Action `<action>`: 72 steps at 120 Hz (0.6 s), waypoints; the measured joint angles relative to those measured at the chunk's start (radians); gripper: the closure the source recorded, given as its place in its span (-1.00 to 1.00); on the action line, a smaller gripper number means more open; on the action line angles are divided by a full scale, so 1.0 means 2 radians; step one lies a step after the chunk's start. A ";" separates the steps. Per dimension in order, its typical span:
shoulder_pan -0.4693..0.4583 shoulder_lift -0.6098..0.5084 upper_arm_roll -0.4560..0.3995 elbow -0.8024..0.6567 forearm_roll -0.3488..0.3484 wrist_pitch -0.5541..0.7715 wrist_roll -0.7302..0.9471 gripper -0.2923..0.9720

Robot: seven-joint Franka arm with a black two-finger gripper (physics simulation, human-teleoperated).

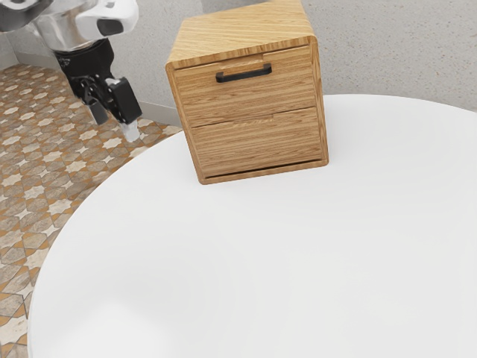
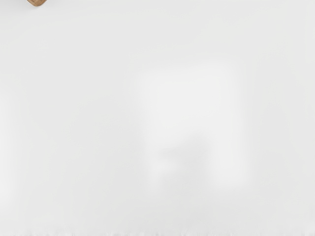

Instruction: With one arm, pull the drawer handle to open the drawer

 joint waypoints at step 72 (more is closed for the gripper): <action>-0.047 0.046 0.031 -0.104 0.036 0.298 0.178 -0.54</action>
